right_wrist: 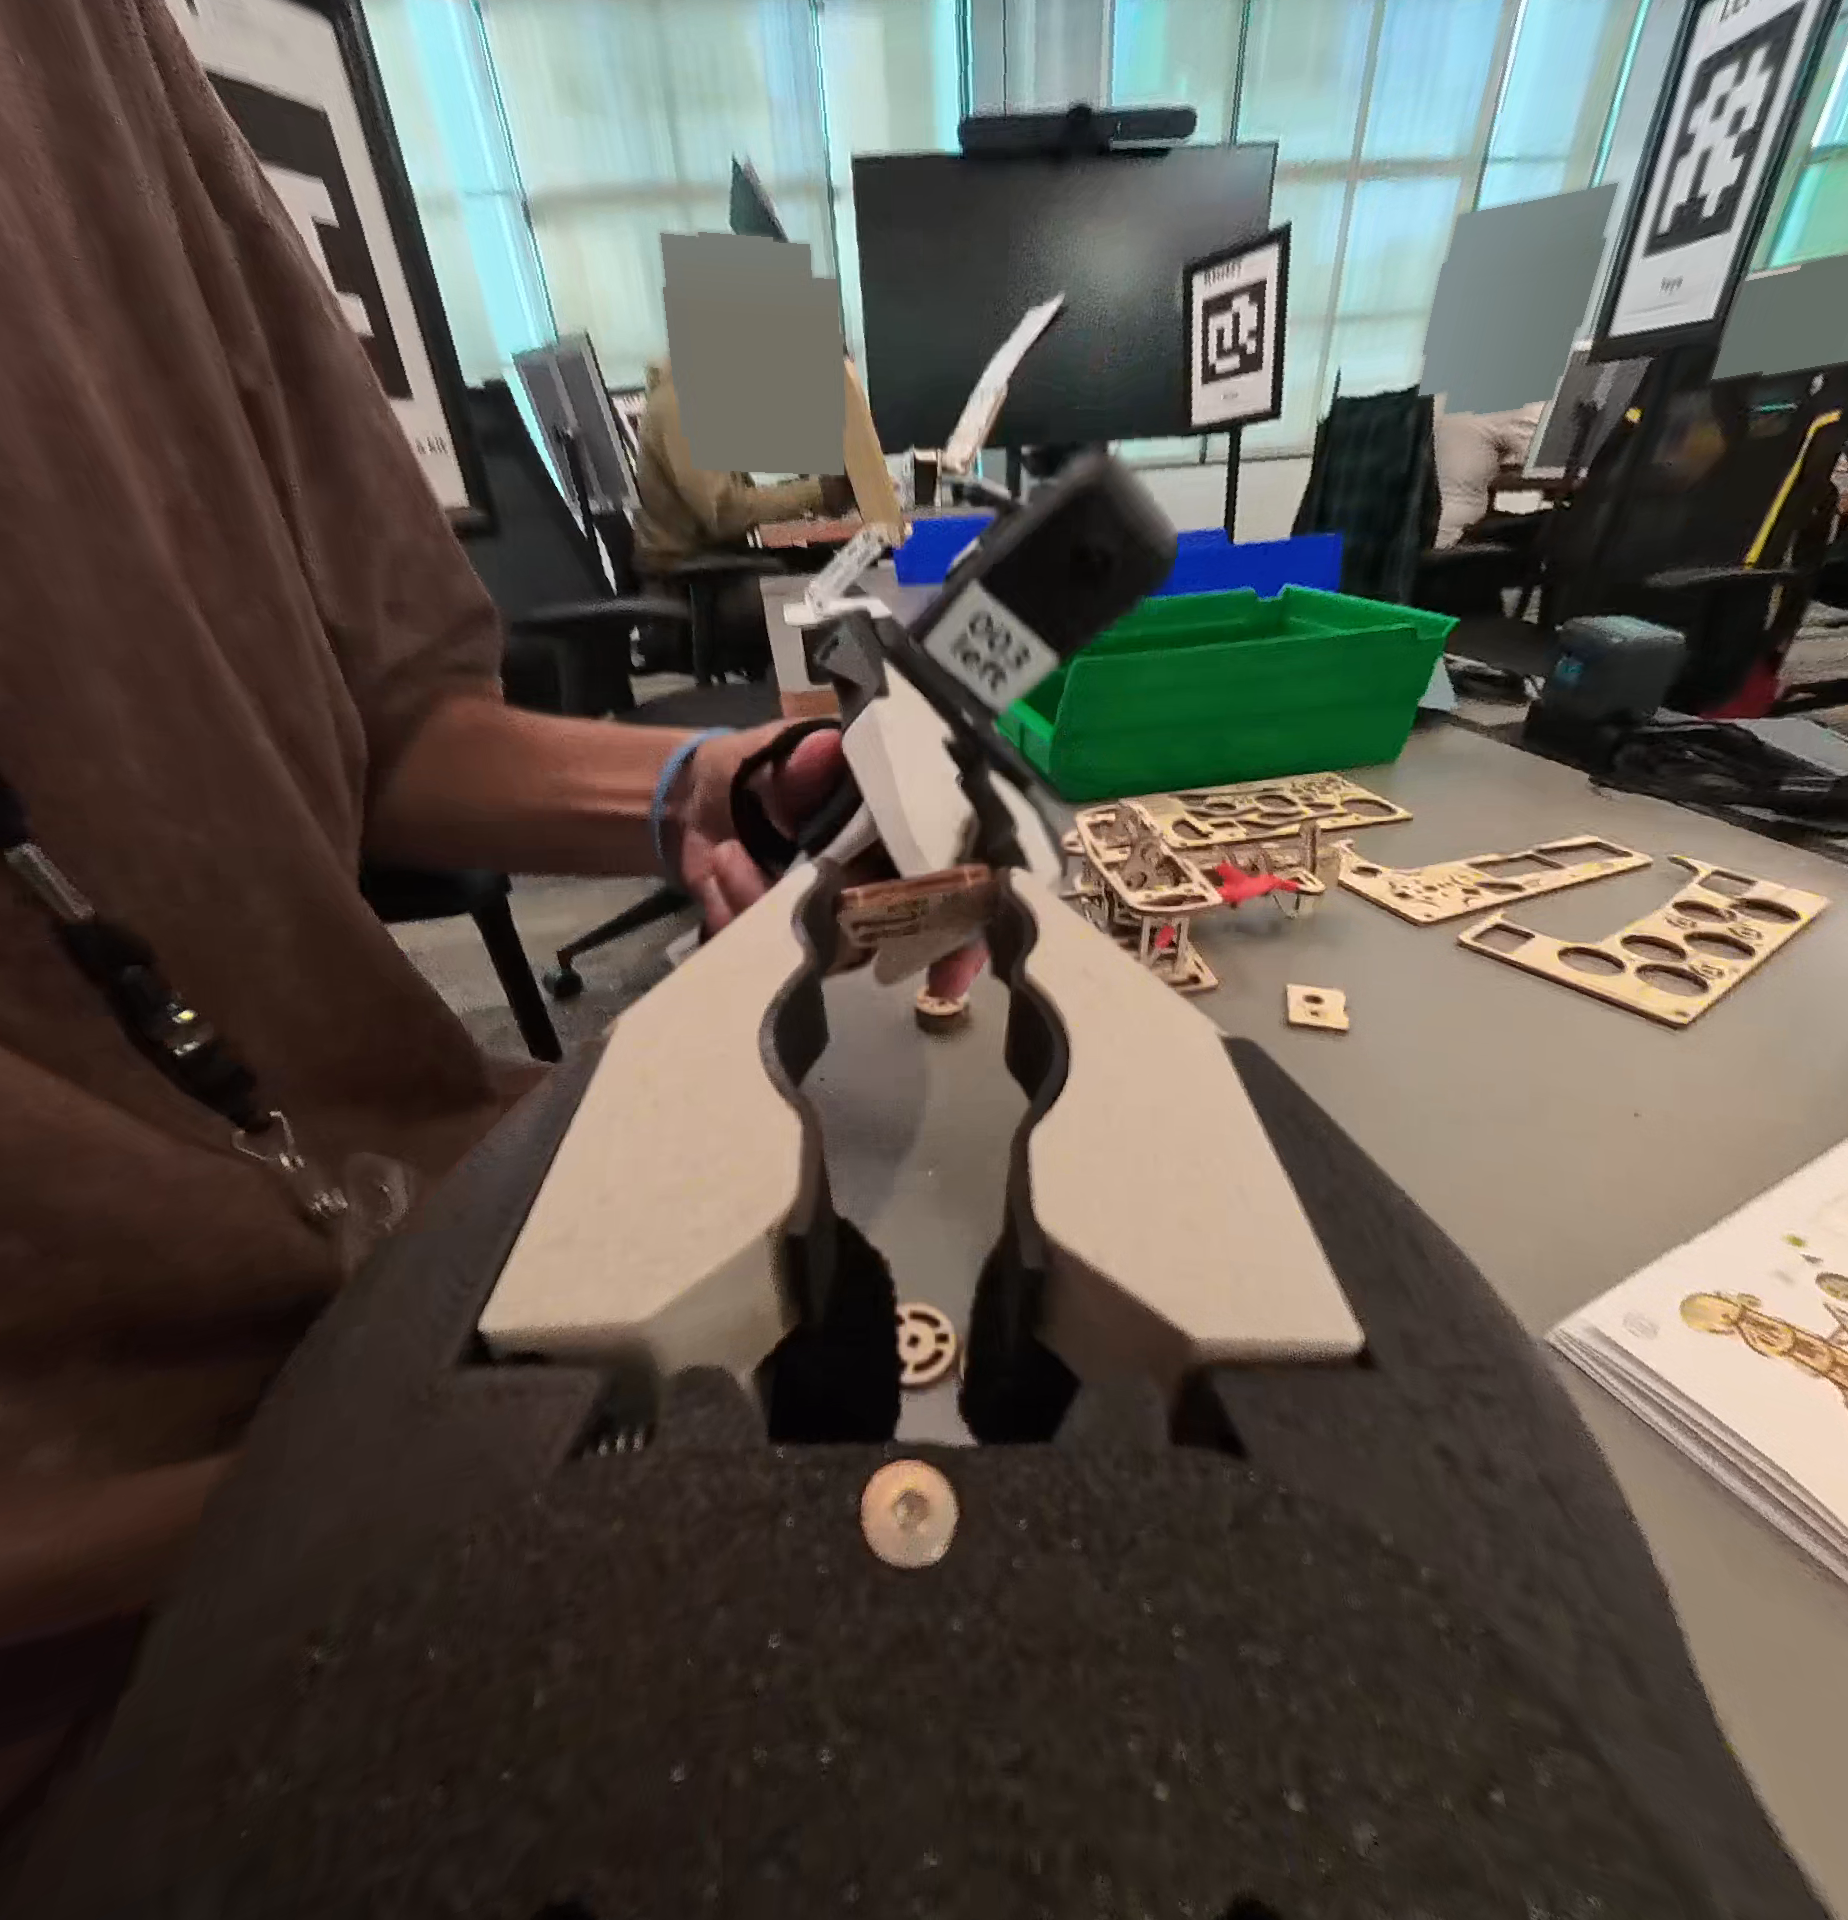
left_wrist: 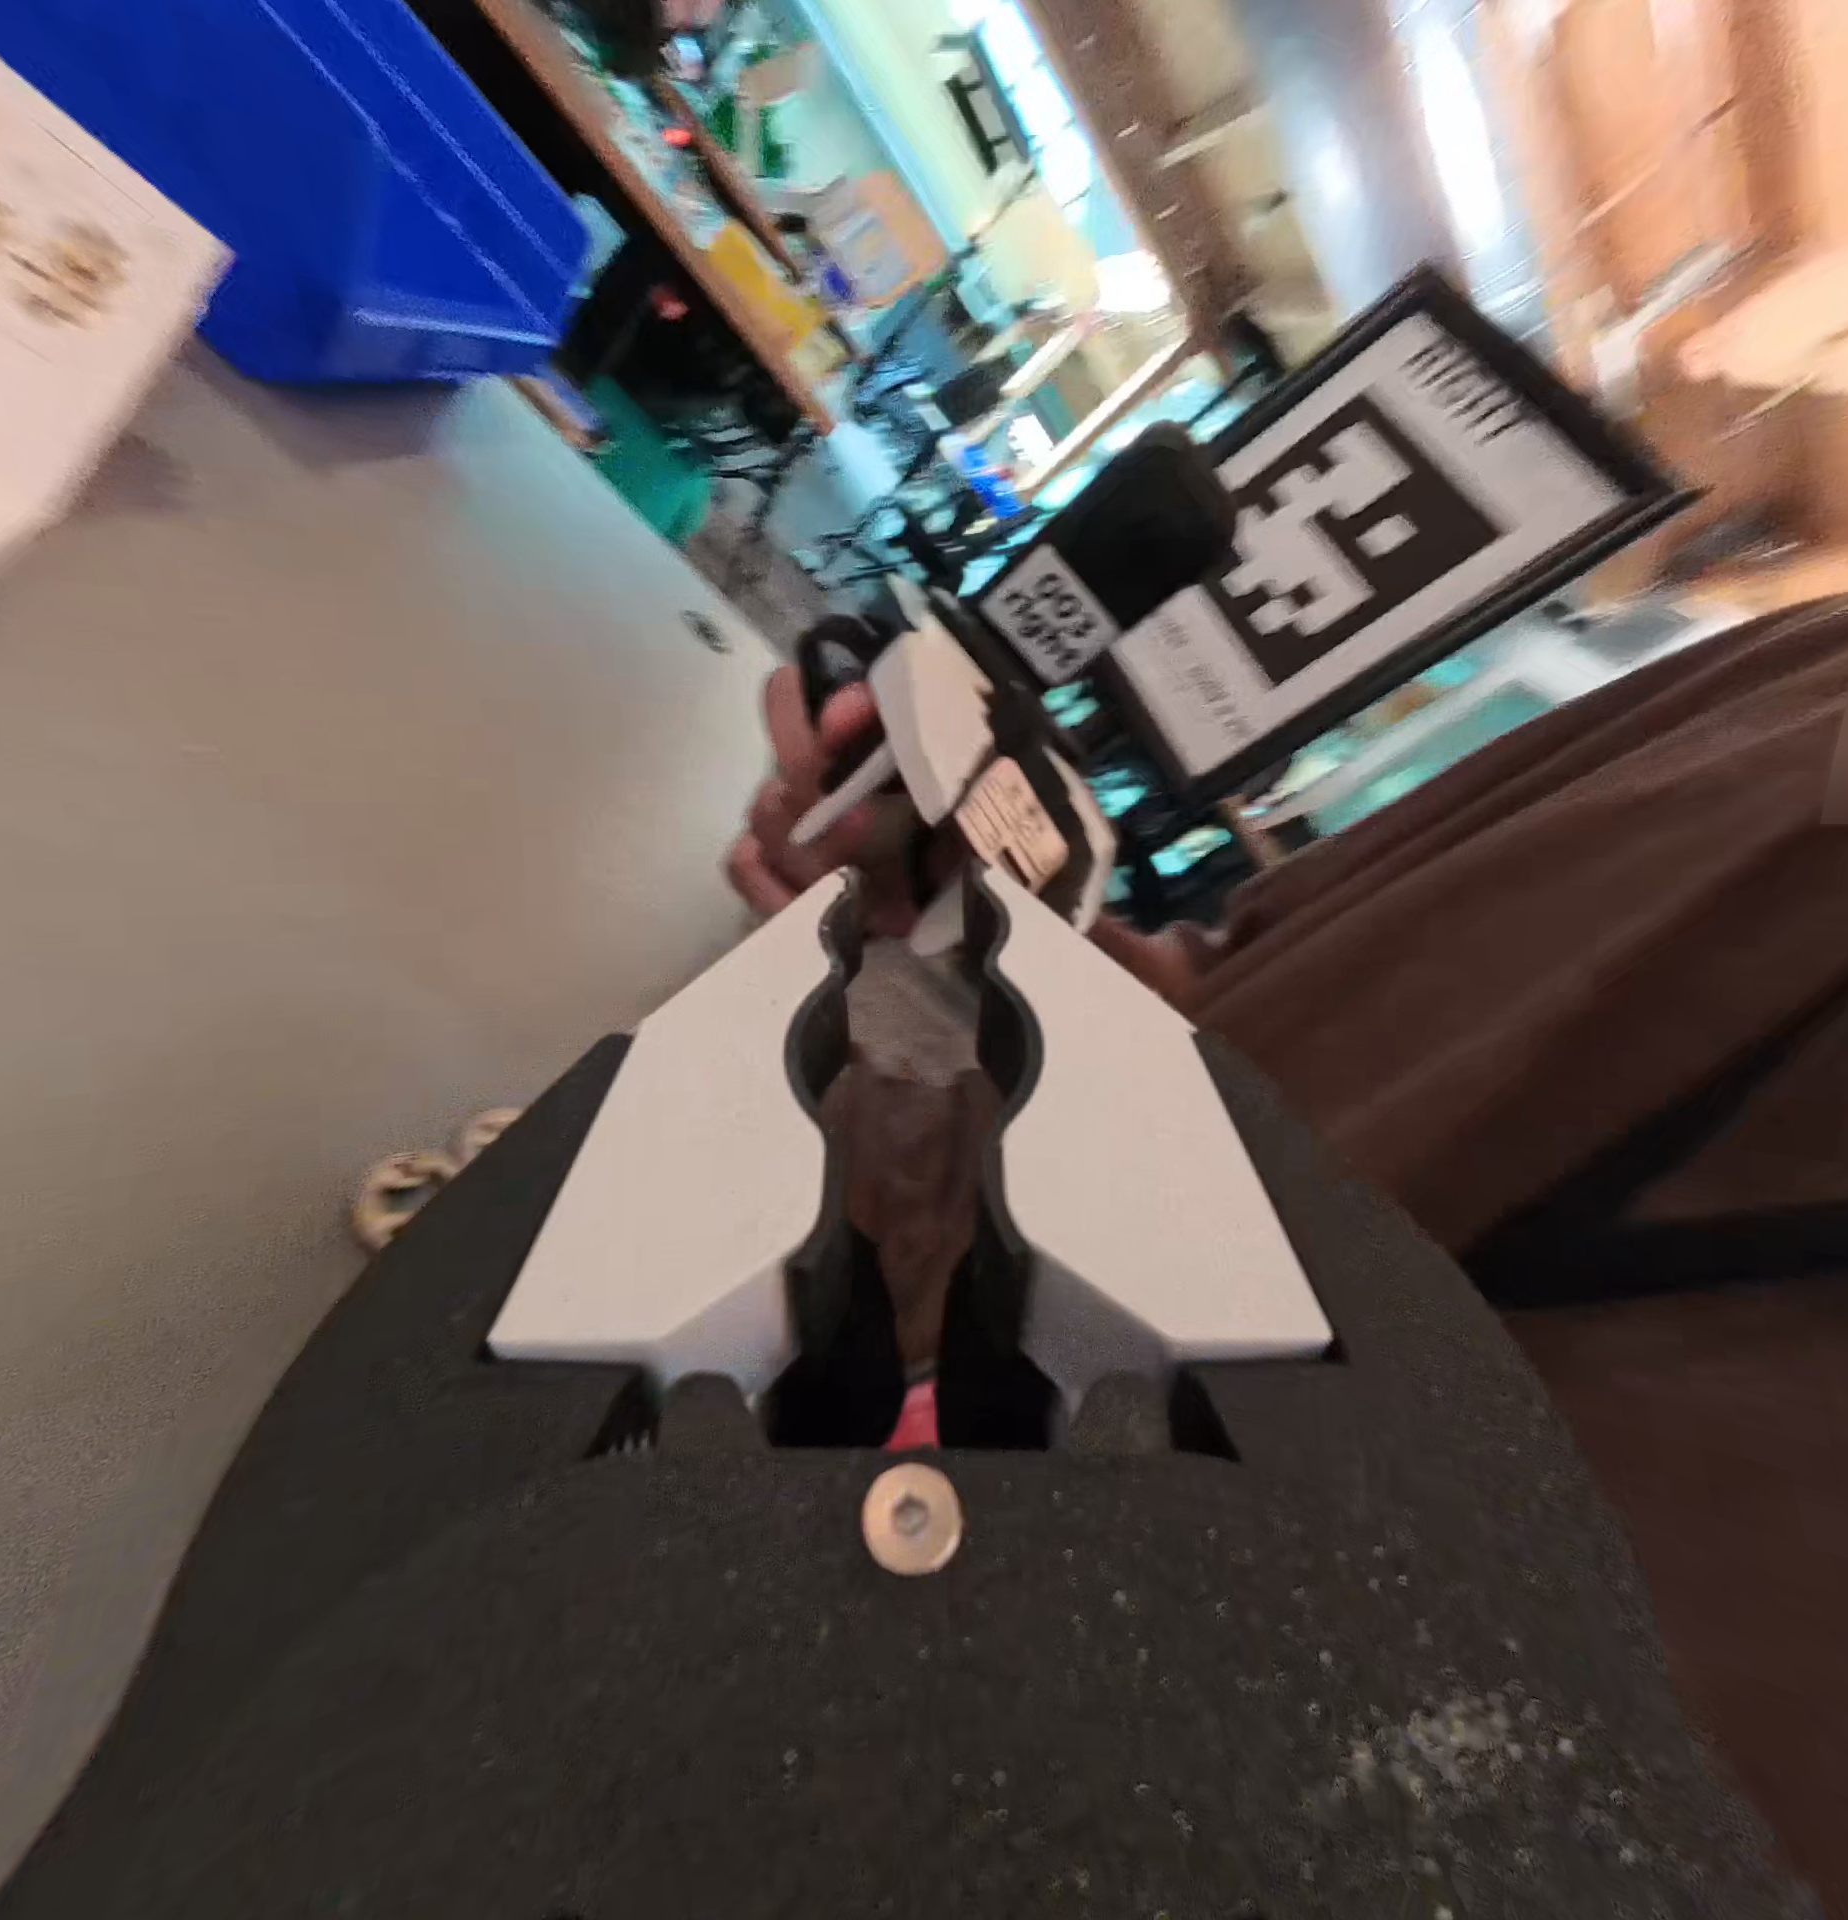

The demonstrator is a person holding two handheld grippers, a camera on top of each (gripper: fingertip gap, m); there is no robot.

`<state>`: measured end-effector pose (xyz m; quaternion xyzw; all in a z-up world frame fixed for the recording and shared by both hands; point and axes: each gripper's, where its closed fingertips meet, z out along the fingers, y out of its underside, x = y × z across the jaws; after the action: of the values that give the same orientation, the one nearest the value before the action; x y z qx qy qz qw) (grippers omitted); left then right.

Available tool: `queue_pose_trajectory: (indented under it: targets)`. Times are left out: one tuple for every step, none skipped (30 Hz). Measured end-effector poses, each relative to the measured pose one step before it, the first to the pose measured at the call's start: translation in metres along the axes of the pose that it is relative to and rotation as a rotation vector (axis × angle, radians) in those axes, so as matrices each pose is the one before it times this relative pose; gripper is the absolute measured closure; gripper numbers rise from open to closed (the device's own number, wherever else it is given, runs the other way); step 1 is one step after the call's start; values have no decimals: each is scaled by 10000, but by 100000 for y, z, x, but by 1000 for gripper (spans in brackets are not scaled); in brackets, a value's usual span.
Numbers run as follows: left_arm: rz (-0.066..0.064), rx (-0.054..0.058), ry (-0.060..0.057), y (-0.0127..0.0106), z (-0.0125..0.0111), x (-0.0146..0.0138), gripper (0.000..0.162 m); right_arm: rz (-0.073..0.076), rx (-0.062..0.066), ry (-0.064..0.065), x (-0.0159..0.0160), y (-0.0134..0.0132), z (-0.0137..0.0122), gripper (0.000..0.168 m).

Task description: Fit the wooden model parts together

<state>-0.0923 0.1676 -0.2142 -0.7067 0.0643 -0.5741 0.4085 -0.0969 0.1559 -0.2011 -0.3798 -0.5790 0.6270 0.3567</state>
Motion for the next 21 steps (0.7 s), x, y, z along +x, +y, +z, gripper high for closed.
queue_pose_trajectory:
  targets:
    - [-439, 75, 623, 265, 275, 624, 146, 8, 155, -27, -19, -244, -18, 139]
    - [-297, 97, 421, 158, 315, 435, 146, -99, 66, 34, -4, -84, 51, 140]
    - [-192, 39, 333, 141, 315, 381, 147, -106, -47, 4, -51, 102, 123, 140]
    - [-170, 30, 256, 39, 228, 272, 150, -56, -83, -37, -108, 162, 146, 140]
    - [-110, 21, 226, 5, 99, 218, 154, 6, 71, 1, -29, -69, 40, 140]
    - [-106, 69, 109, -118, -34, 68, 157, 55, 113, 16, 46, -149, -66, 140]
    - [-85, 35, -32, -93, -94, -124, 160, 52, 3, 24, 104, -4, -76, 140]
    - [-25, -23, -103, 2, -92, -215, 160, 36, -150, 48, 138, 260, -35, 139]
    - [4, 32, -103, -63, -108, -205, 161, 32, -157, 32, 111, 290, -13, 140]
    - [-38, 91, -33, -145, -119, -106, 161, 80, -110, 44, 134, 228, -32, 140]
    - [-98, 55, -117, -108, -91, -271, 162, 83, -135, -6, 76, 261, -44, 142]
    - [-134, 8, -135, -55, -104, -281, 161, 48, -163, 21, 117, 298, -63, 141]
    - [15, -50, -176, 52, -108, -256, 162, 34, -186, 92, 238, 309, -97, 141]
    - [33, -147, -468, 193, -108, -647, 162, 29, -201, 161, 358, 257, -122, 138]
    - [34, -248, -334, 343, -78, -462, 162, 18, -208, 206, 421, 226, -115, 131]
    - [-61, -82, -203, 111, -92, -289, 162, -54, -254, 135, 275, 309, -46, 127]
    - [-171, -35, -260, 31, -101, -441, 162, -175, -261, 79, 102, 342, 8, 127]
    - [-140, -103, -247, 133, -91, -449, 162, -278, -267, 83, 28, 384, 51, 128]
    - [-60, -98, -241, 128, -96, -426, 162, -308, -302, 63, -38, 439, 94, 131]
    - [-70, -115, -274, 157, -106, -474, 162, -267, -321, 38, -65, 493, 103, 133]
    - [-78, -207, -238, 275, -73, -411, 162, -201, -335, 21, -59, 534, 112, 136]
